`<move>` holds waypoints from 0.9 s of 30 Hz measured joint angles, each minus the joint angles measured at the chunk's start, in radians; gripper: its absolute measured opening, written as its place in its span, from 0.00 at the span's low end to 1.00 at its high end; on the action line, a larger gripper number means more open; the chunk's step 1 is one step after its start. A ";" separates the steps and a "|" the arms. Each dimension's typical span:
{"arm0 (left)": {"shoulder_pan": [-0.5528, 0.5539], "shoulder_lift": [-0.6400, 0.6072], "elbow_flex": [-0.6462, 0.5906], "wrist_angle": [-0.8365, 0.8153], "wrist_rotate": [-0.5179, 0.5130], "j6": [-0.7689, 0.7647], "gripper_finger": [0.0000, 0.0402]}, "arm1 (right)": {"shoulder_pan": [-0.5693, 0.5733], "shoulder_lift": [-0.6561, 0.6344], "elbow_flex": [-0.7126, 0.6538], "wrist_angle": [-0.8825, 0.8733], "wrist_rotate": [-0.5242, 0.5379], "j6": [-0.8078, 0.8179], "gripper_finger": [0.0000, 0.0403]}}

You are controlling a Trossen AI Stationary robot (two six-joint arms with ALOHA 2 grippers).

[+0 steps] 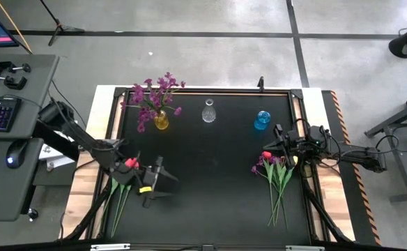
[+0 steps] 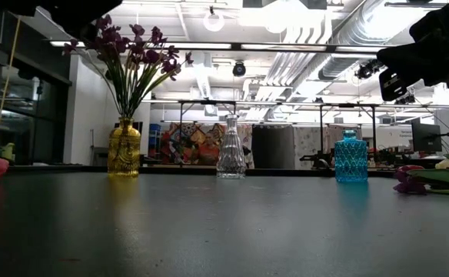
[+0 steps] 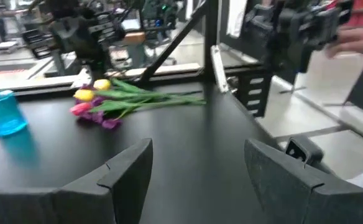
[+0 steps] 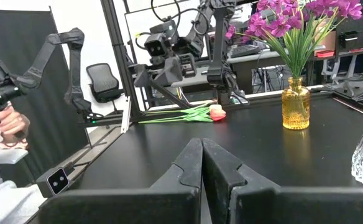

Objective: Sort flowers into vase by color
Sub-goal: Put the right red flower into the transparent flower vase

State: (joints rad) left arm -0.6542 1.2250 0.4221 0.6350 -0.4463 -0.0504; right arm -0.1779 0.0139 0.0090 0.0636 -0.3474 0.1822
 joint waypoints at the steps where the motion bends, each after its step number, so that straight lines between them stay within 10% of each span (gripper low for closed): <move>1: 0.006 0.014 0.000 0.026 0.015 0.000 0.60 | 0.000 0.000 0.000 0.000 0.000 0.000 0.00; 13: 0.031 0.030 0.000 0.124 -0.002 -0.026 0.60 | 0.000 0.000 0.000 0.028 0.007 0.024 0.00; 20: 0.033 0.030 0.000 0.125 -0.054 0.008 0.60 | 0.015 0.016 0.000 0.428 0.050 0.291 0.00; 27: 0.033 0.030 0.000 0.124 -0.071 -0.001 0.60 | 0.290 0.304 0.000 0.599 0.175 0.255 0.00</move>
State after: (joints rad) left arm -0.6216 1.2545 0.4225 0.7589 -0.5174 -0.0517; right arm 0.1121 0.3183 0.0090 0.6626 -0.1725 0.4369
